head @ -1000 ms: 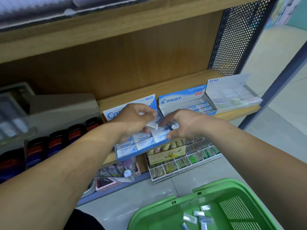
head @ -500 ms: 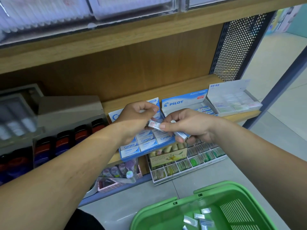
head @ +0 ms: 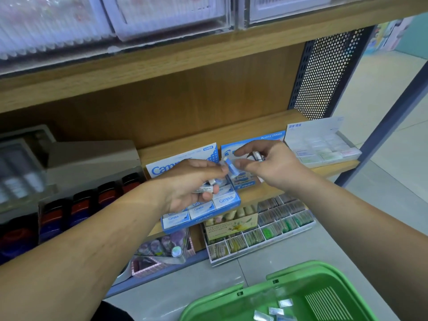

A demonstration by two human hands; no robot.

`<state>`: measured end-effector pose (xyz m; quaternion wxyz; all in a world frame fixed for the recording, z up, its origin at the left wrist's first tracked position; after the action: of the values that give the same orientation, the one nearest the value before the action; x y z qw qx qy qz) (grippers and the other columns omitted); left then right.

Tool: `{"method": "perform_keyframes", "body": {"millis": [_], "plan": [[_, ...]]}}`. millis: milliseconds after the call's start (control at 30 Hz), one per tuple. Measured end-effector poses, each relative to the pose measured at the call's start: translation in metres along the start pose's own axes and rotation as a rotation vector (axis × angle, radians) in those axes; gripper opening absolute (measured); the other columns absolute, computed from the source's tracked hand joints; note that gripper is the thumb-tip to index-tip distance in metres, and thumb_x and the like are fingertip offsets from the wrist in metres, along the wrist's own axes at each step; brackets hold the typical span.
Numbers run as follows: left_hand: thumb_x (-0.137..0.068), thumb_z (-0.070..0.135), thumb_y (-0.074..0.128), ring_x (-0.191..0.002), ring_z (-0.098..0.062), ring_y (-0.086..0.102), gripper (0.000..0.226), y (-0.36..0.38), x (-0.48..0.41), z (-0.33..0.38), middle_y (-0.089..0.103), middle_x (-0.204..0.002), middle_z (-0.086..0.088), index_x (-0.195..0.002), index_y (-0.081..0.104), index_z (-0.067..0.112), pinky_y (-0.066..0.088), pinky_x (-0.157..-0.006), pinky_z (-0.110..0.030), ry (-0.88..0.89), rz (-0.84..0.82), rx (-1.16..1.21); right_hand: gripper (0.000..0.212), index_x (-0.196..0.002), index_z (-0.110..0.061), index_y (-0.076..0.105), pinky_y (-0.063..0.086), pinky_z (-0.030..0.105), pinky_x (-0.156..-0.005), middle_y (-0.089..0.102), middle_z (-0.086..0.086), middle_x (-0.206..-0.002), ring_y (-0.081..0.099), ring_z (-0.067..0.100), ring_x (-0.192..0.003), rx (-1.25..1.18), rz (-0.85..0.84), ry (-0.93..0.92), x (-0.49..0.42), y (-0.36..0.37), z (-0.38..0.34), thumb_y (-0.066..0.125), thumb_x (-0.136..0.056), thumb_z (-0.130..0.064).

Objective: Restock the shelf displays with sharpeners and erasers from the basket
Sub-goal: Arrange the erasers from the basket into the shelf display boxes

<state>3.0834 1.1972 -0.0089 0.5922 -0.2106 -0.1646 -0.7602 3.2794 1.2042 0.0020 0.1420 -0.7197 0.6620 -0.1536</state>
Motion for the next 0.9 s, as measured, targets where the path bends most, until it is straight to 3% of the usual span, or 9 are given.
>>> {"method": "perform_keyframes", "body": {"millis": [100,167,233,400,467,567,700,900], "plan": [[-0.093,0.008,0.073,-0.056,-0.013,0.056,0.012,0.010,-0.003,-0.003,0.069,-0.088,-0.009,-0.104,0.073,0.008,0.037,-0.045,-0.023,0.024,0.026,-0.006,0.011,-0.099,-0.021,0.077,0.028,0.021,-0.046,0.057,-0.006,-0.055,0.050,0.014,-0.052,-0.196,-0.131,0.173,0.007,0.008,0.002,0.077,-0.090,-0.029],[-0.096,0.009,0.069,-0.055,-0.012,0.054,0.007,0.019,-0.005,-0.004,0.067,-0.076,-0.008,-0.103,0.070,0.007,0.036,-0.044,-0.022,0.053,0.025,-0.001,0.011,-0.101,-0.020,0.076,0.025,0.020,-0.046,0.060,0.008,-0.063,0.048,0.015,-0.051,-0.288,-0.237,0.222,0.012,0.020,0.003,0.072,-0.093,-0.026],[-0.098,0.013,0.068,-0.056,-0.013,0.053,0.008,0.024,-0.007,-0.003,0.067,-0.071,-0.005,-0.103,0.069,0.008,0.037,-0.044,-0.023,0.059,0.037,0.016,0.009,-0.100,-0.022,0.076,0.027,0.019,-0.044,0.066,0.012,-0.072,0.051,0.015,-0.052,-0.286,-0.198,0.264,0.010,0.025,0.007,0.067,-0.096,-0.022],[-0.094,0.013,0.064,-0.054,-0.017,0.057,0.016,0.028,-0.020,-0.003,0.074,-0.087,-0.006,-0.106,0.065,0.025,0.041,-0.047,-0.027,0.166,0.227,-0.155,0.010,-0.098,-0.016,0.065,0.026,0.019,-0.042,0.072,0.010,-0.074,0.051,0.015,-0.047,-0.353,-0.116,0.431,0.005,0.025,0.013,0.068,-0.096,-0.025],[-0.093,0.009,0.059,-0.053,-0.018,0.057,0.018,0.030,-0.021,-0.001,0.071,-0.080,-0.007,-0.103,0.066,0.022,0.039,-0.045,-0.027,0.213,0.257,-0.153,0.016,-0.099,-0.014,0.063,0.024,0.019,-0.040,0.071,0.013,-0.076,0.049,0.016,-0.049,-0.455,-0.163,0.465,0.004,0.026,0.012,0.066,-0.099,-0.030],[-0.093,0.004,0.056,-0.052,-0.017,0.056,0.018,0.031,-0.019,0.000,0.069,-0.076,-0.006,-0.102,0.067,0.016,0.037,-0.044,-0.027,0.235,0.268,-0.139,0.020,-0.107,-0.011,0.067,0.023,0.019,-0.039,0.071,0.015,-0.085,0.049,0.015,-0.051,-0.554,-0.287,0.457,0.004,0.021,0.013,0.066,-0.099,-0.029],[-0.095,0.011,0.061,-0.054,-0.016,0.061,0.019,0.023,-0.020,-0.002,0.073,-0.101,-0.003,-0.103,0.073,0.023,0.045,-0.050,-0.029,0.263,0.260,-0.180,0.024,-0.118,-0.008,0.070,0.021,0.019,-0.038,0.073,0.014,-0.092,0.049,0.012,-0.048,-0.507,-0.242,0.453,0.001,0.013,0.020,0.069,-0.094,-0.013],[-0.097,0.021,0.069,-0.050,-0.010,0.060,0.017,0.022,-0.011,0.006,0.066,-0.089,0.005,-0.111,0.073,0.031,0.046,-0.049,-0.026,0.368,0.189,-0.325,0.020,-0.113,-0.014,0.066,0.017,0.017,-0.038,0.065,0.004,-0.076,0.043,0.013,-0.047,-0.492,-0.225,0.464,-0.002,0.004,0.026,0.064,-0.099,-0.029]]}}
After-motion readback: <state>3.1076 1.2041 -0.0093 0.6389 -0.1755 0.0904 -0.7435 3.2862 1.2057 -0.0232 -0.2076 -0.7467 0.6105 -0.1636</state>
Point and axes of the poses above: each hand's wrist, its own x-axis away from the middle knuckle, its own y-axis out of the palm, z = x × y, the point moved 3 cm from there along -x, towards the middle knuckle
